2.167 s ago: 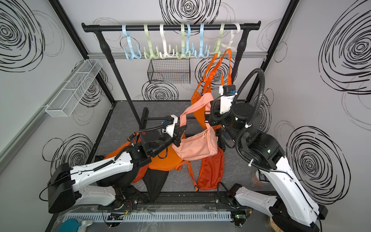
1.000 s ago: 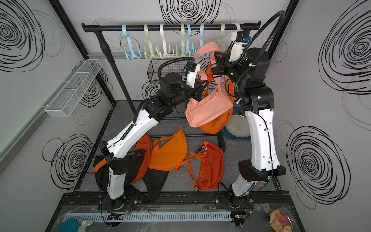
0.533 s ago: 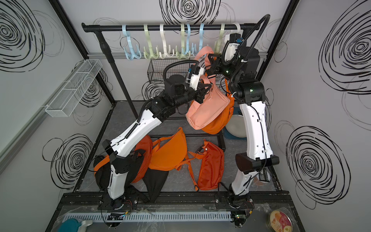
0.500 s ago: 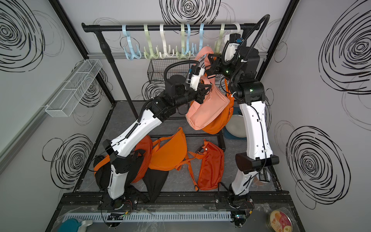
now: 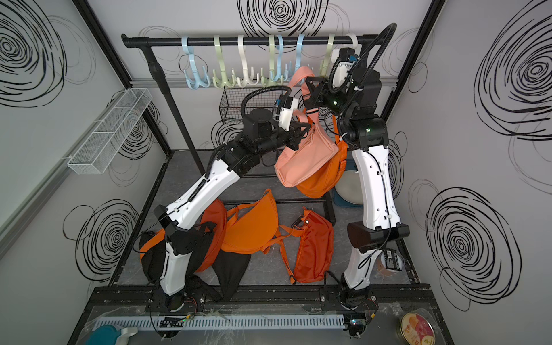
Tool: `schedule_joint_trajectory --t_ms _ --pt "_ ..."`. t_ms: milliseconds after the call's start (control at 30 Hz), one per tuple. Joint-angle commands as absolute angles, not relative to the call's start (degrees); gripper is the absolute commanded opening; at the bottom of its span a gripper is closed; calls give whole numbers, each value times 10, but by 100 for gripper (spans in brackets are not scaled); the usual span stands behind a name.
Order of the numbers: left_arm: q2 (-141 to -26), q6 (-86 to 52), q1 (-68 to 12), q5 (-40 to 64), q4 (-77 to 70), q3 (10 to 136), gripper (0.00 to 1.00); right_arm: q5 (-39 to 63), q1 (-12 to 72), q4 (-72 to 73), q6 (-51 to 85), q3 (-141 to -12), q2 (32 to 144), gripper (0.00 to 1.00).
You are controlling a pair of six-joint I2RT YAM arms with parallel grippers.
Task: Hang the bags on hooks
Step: Hang the bag on the hook.
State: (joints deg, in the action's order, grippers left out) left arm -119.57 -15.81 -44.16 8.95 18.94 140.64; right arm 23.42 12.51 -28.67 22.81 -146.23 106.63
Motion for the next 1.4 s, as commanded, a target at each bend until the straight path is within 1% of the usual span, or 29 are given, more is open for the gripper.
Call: schedule_joint_trajectory --t_ms 0,267,500,633,1033,1167,1200,1367 --pt "-1202 -170 -439 106 143 1437 0 250 120 -244 253 -1495 1080 0" --pt "-1193 -161 -440 102 134 1433 0 247 118 -246 250 -1476 1085 0" --pt "-1183 -152 -441 101 132 1390 0 264 115 -259 246 -1447 1086 0" --pt "-1178 -143 -442 98 139 1388 0 268 116 -286 235 -1436 1081 0" --pt "-1163 -132 -441 92 142 1372 0 261 116 -281 201 -1291 1008 0" --pt "-1158 -128 -441 90 146 1368 0 243 117 -261 199 -1223 964 0" --pt "-1156 -126 -441 88 147 1366 1 238 117 -249 200 -1201 951 0" --pt "-1131 -112 -445 74 147 1341 27 226 117 -197 214 -1093 893 0"
